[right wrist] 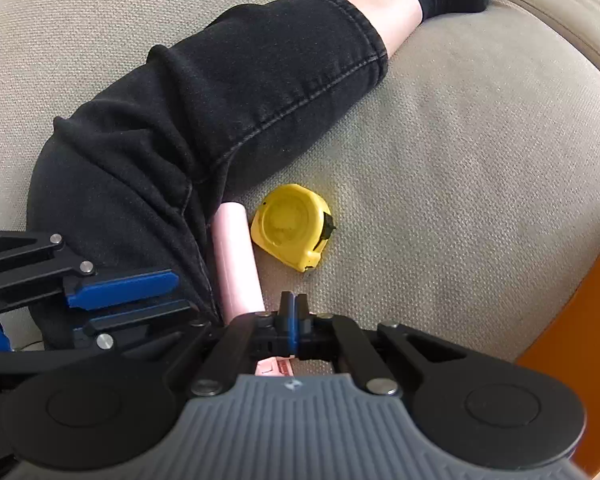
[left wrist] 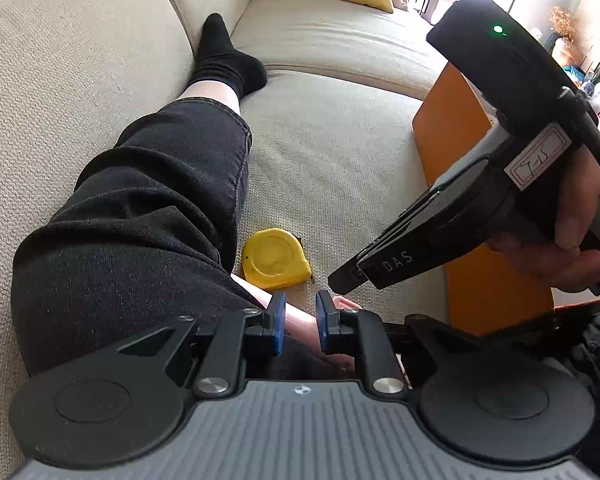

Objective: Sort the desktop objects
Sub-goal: 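Move the right tool to the pink curling iron and grasp its handle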

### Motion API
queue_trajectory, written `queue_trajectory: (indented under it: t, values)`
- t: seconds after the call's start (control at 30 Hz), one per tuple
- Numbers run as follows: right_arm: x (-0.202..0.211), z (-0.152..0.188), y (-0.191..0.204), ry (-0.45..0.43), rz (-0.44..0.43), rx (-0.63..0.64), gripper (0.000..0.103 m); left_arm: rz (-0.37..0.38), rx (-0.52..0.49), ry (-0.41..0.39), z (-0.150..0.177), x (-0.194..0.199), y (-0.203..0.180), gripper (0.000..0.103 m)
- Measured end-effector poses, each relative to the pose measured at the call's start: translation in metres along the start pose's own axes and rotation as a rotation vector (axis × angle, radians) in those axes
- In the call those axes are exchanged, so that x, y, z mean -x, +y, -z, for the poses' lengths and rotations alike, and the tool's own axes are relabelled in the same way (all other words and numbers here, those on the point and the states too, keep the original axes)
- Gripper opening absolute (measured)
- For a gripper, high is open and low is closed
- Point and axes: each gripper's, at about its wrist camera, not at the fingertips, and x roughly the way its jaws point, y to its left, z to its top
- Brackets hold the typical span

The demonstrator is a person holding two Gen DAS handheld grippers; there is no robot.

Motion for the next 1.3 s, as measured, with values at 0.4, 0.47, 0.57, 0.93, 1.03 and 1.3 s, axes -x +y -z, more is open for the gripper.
queue_trajectory:
  t: [0.4,0.47,0.57,0.93,1.03,1.3]
  values:
    - [-0.034,0.000,-0.002,0.107,0.013,-0.085,0.030,-0.011,0.001,0.004,-0.001,0.001,-0.002,0.018]
    - [-0.031,0.002,0.002,0.092,0.021,-0.058,0.027,-0.007,0.003,0.002,0.000,0.003,-0.002,0.018]
    - [-0.021,0.006,0.003,0.065,0.010,-0.035,0.018,-0.005,0.007,0.000,0.000,0.003,-0.002,0.018]
    - [0.034,0.013,0.032,-0.027,0.061,0.241,0.005,-0.011,0.006,0.002,-0.002,0.003,-0.003,0.018]
    - [0.050,0.022,0.047,-0.040,0.122,0.353,0.005,-0.008,0.008,0.000,-0.003,0.002,-0.002,0.018]
    - [0.052,0.048,0.045,-0.037,0.317,0.569,0.000,-0.008,0.004,-0.003,-0.004,0.000,-0.004,0.018]
